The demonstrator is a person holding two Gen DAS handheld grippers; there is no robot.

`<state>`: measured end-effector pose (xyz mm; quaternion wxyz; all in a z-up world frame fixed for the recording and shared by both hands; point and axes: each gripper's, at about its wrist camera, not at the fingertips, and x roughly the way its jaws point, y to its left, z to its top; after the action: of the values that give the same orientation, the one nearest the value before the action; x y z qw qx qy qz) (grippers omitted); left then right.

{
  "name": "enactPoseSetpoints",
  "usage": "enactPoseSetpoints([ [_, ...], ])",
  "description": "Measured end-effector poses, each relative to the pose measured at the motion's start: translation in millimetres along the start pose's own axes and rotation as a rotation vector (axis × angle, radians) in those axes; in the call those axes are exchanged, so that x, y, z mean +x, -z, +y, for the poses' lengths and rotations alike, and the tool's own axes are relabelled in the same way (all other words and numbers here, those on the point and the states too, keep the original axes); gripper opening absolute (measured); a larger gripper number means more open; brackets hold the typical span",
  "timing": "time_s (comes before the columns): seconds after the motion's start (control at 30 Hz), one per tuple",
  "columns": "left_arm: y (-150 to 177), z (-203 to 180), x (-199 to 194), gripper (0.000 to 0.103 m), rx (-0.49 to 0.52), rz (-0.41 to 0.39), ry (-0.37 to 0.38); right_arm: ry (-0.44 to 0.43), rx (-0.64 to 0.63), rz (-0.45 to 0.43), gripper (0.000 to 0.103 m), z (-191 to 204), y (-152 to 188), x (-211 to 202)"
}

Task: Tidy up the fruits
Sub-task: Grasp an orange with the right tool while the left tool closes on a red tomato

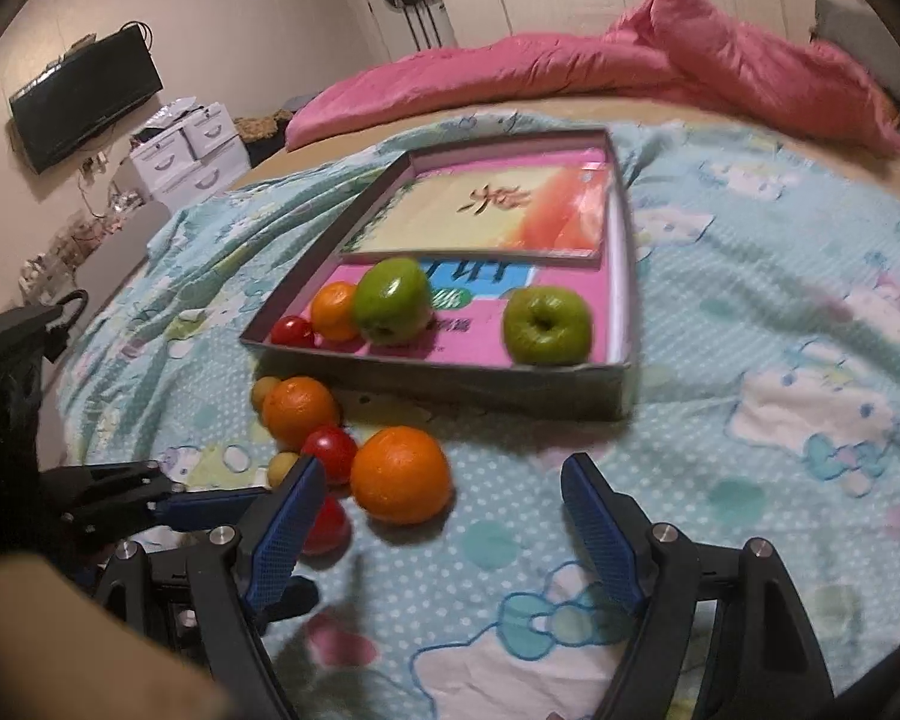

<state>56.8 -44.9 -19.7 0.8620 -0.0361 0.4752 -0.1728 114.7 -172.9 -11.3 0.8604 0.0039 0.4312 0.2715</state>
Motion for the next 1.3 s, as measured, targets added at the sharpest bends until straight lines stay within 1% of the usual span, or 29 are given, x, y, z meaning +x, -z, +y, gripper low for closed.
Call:
enactPoseSetpoints([
  [0.03, 0.3, -0.1, 0.7, 0.046, 0.0, 0.001, -0.003, -0.008, 0.011, 0.016, 0.074, -1.1, 0.5, 4.4],
  [0.07, 0.1, 0.0, 1.9, 0.046, 0.0, 0.004, -0.003, -0.013, 0.014, 0.028, 0.068, -1.8, 0.9, 7.4],
  [0.17, -1.2, 1.0, 3.3, 0.044, -0.009, 0.005, -0.005, -0.031, 0.013, 0.058, 0.06, -1.8, 2.3, 15.5],
  [0.4, -4.7, -0.5, 9.3, 0.042, -0.005, 0.007, -0.023, -0.07, -0.046, 0.065, 0.041, 12.4, 0.1, 24.2],
  [0.53, -6.2, 0.0, 11.2, 0.039, -0.01, 0.004, -0.03, -0.071, -0.056, 0.062, 0.04, 14.5, 0.2, 25.7],
  [0.63, -9.4, 0.7, 13.7, 0.039, -0.021, 0.001, -0.032, -0.08, -0.033, 0.051, 0.04, 11.1, -1.1, 22.4],
  [0.77, -14.4, -2.7, 18.4, 0.038, -0.024, 0.001, -0.037, -0.065, -0.007, 0.022, 0.04, 3.4, -3.0, 14.5],
  [0.9, -17.1, -5.6, 22.0, 0.031, -0.023, 0.003, -0.043, -0.041, 0.007, -0.003, 0.04, -2.3, -4.7, 7.6],
  [1.0, -18.2, -5.1, 20.8, 0.031, -0.019, 0.005, -0.032, -0.05, 0.02, -0.018, 0.04, -5.7, -6.5, 4.1],
  [1.13, -18.8, -1.5, 14.6, 0.031, -0.035, -0.004, -0.012, -0.049, 0.006, -0.051, 0.039, -3.5, -8.7, -2.6],
  [1.17, -20.0, -1.3, 10.8, 0.031, -0.035, -0.018, -0.009, -0.056, 0.003, -0.069, 0.034, -2.7, -10.1, -5.8],
  [1.23, -21.8, 0.0, 6.3, 0.031, -0.037, -0.032, -0.012, -0.058, -0.012, -0.089, 0.033, -0.9, -11.8, -9.5],
  [1.3, -22.6, 2.6, 5.0, 0.031, -0.049, -0.029, -0.01, -0.01, -0.047, -0.072, 0.033, 2.1, -11.5, -6.8],
])
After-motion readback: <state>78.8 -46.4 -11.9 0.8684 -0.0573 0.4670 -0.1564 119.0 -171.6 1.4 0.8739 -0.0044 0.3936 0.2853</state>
